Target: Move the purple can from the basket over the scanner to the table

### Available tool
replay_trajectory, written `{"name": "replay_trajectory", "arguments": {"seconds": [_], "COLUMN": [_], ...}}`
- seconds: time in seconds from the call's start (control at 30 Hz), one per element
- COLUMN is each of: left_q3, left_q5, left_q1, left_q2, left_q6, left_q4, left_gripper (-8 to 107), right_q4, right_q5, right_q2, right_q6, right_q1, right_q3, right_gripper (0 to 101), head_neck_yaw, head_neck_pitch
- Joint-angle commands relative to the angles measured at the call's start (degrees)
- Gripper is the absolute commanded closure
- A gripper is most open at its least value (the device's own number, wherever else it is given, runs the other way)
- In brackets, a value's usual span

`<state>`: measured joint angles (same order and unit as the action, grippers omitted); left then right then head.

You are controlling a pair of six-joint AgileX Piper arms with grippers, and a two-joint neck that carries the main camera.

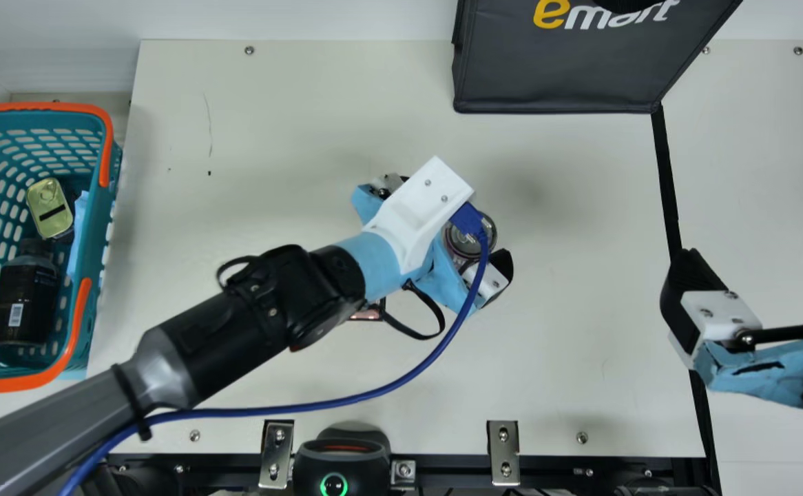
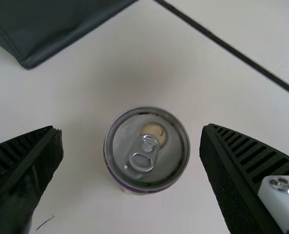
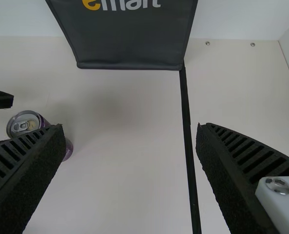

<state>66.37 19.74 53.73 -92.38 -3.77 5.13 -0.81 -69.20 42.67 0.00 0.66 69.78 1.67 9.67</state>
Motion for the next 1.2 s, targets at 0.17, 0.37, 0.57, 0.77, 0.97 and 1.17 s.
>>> {"name": "replay_trajectory", "arguments": {"seconds": [0.17, 0.37, 0.57, 0.77, 0.97, 1.17], "left_q3": [-3.47, -7.58, -9.18, -7.95, -6.31, -5.2], "left_q5": [1.6, 8.76, 19.77, 30.52, 38.46, 41.0], "left_q1": [-3.73, -10.39, -16.22, -19.86, -21.64, -22.89], "left_q2": [9.83, 19.86, 28.48, 34.61, 39.52, 42.17], "left_q6": [5.4, 4.52, -2.62, -9.83, -13.9, -15.34], "left_q4": [9.55, 7.14, -2.69, -12.62, -18.71, -21.05], "left_gripper": [9, 9, 9, 9, 9, 9], "right_q4": [0.0, 0.0, 0.0, 0.0, 0.0, 0.0], "right_q5": [0.0, 0.0, 0.0, 0.0, 0.0, 0.06], "right_q2": [0.0, 0.0, 0.0, 0.0, 0.0, 0.0], "right_q6": [0.0, 0.0, 0.0, 0.0, 0.0, 0.0], "right_q1": [0.0, 0.0, 0.0, 0.0, 0.0, 0.0], "right_q3": [0.0, 0.0, 0.0, 0.0, 0.0, 0.0], "right_gripper": [6, 6, 6, 6, 6, 6], "head_neck_yaw": [-0.09, -0.09, -0.09, -0.09, -0.09, -0.09], "head_neck_pitch": [-1.75, -1.75, -1.75, -1.75, -1.75, -1.75]}}
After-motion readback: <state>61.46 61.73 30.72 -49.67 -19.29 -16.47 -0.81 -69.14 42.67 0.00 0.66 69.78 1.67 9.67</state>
